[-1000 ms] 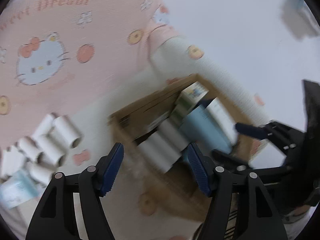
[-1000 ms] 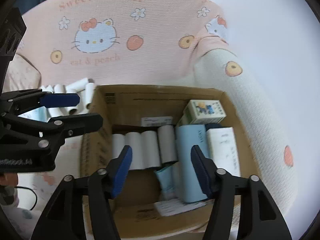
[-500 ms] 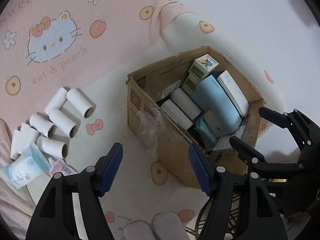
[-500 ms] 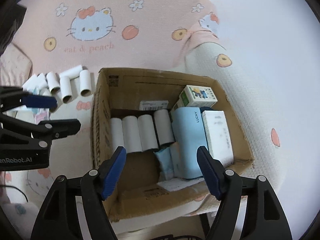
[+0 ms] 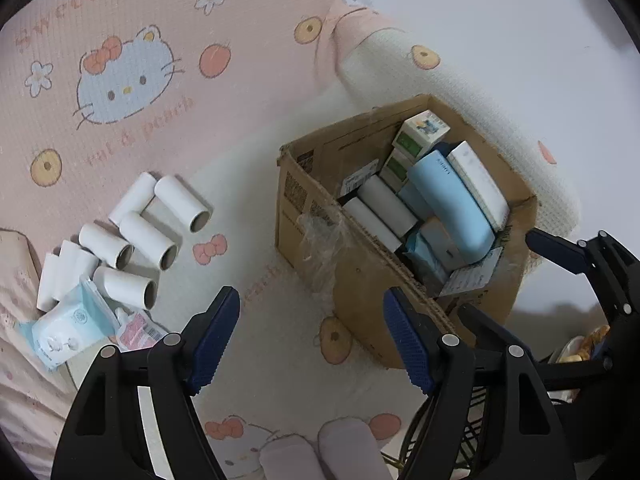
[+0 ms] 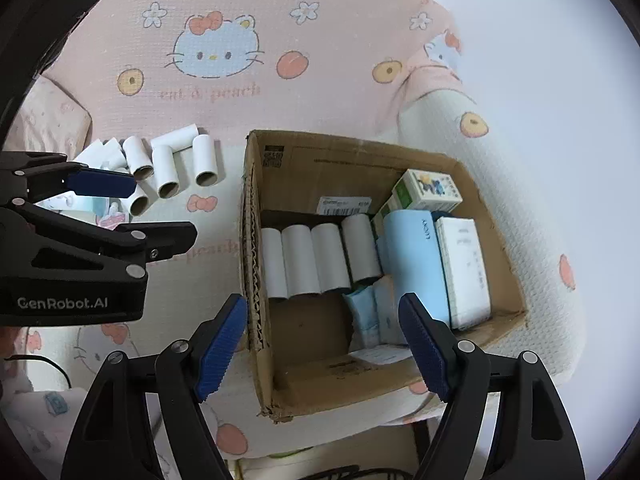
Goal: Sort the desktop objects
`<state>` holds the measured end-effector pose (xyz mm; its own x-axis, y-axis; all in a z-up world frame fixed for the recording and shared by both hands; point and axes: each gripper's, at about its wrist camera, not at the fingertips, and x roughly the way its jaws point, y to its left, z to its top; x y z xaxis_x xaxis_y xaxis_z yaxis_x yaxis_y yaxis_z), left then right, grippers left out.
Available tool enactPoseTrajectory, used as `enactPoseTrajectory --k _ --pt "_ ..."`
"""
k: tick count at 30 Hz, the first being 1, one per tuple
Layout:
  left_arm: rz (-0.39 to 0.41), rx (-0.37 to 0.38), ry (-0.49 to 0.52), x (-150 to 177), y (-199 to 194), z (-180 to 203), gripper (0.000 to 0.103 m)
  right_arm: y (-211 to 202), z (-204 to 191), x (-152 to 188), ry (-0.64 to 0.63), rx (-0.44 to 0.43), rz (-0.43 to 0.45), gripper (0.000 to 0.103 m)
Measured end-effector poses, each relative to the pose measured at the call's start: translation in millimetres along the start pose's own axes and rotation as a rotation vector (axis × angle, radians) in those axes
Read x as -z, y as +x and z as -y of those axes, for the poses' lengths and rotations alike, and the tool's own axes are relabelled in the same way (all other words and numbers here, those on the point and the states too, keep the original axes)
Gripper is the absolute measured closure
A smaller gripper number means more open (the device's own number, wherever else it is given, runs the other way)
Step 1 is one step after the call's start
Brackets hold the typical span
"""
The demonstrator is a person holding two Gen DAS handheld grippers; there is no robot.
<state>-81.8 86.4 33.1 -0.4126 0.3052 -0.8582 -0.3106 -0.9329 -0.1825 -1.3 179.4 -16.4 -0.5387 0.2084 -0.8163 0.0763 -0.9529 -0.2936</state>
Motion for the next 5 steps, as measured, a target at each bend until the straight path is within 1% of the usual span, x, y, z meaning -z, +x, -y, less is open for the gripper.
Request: enactPoseTrajectory --k 2,5 --pt "0.017 0.012 0.005 0.2 -3.8 1.4 0.025 -0.3 2.0 -0.4 0.006 0.012 0.002 0.026" --pt "0.022 -0.006 0.021 -0.9 -4.6 4.9 0.021 0.1 5.2 0.3 0.013 0.025 -0.001 0.026"
